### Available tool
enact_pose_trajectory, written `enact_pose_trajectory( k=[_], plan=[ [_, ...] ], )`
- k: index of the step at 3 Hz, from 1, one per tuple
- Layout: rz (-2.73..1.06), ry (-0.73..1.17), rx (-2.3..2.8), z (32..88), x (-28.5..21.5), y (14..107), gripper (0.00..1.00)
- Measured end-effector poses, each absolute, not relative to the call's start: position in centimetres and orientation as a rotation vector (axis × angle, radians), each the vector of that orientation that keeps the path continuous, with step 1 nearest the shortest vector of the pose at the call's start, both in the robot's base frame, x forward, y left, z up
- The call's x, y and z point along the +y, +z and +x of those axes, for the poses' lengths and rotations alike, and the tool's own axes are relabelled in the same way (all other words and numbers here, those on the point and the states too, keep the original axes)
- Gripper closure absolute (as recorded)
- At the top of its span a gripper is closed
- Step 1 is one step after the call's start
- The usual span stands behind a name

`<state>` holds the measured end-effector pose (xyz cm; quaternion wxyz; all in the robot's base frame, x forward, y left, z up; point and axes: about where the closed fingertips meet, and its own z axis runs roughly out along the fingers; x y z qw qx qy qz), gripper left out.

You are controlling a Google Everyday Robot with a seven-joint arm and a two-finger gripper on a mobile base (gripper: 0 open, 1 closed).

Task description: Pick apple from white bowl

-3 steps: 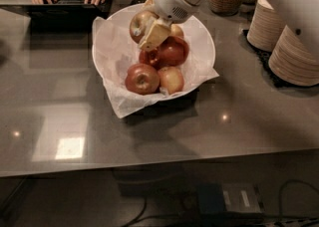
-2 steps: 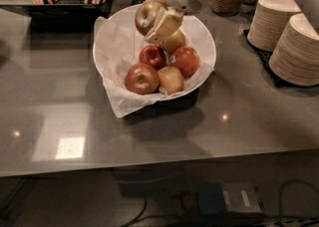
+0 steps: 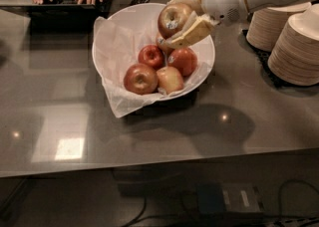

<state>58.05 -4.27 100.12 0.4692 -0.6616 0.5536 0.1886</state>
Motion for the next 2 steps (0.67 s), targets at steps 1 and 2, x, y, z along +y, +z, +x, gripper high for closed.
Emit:
enact_pose_trajectory(
  k=[1,2],
  plan=[
    [-1.624,0.54,1.353,55.49,-5.08,99.29,1.0],
    [-1.624,0.54,1.353,55.49,-5.08,99.29,1.0]
  ],
)
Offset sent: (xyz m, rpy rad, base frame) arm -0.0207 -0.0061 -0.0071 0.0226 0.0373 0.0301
